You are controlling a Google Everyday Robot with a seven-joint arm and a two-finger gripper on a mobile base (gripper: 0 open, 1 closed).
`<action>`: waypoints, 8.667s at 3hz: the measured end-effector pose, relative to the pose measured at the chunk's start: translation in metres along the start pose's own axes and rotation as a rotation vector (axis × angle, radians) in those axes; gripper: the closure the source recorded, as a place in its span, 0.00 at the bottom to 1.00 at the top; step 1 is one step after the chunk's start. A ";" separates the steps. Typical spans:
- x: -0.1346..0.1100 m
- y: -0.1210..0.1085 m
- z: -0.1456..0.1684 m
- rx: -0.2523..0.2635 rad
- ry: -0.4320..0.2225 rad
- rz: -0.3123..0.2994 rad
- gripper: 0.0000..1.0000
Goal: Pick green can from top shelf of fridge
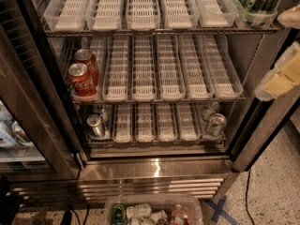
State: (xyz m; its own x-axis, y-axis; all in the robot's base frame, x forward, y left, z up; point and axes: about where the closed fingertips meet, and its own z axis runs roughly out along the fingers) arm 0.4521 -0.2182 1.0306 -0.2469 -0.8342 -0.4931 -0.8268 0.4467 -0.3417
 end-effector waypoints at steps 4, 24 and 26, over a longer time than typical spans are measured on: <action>-0.004 -0.025 -0.019 0.277 -0.316 0.184 0.00; -0.016 -0.193 0.024 0.771 -0.712 0.602 0.25; -0.013 -0.198 0.040 0.747 -0.706 0.629 0.26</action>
Offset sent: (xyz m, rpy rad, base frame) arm 0.0152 -0.0235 0.0384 0.3372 -0.3035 -0.1590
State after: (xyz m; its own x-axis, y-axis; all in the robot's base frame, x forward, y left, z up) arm 0.6391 -0.2822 1.0725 0.0222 -0.1472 -0.9889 -0.1065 0.9831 -0.1487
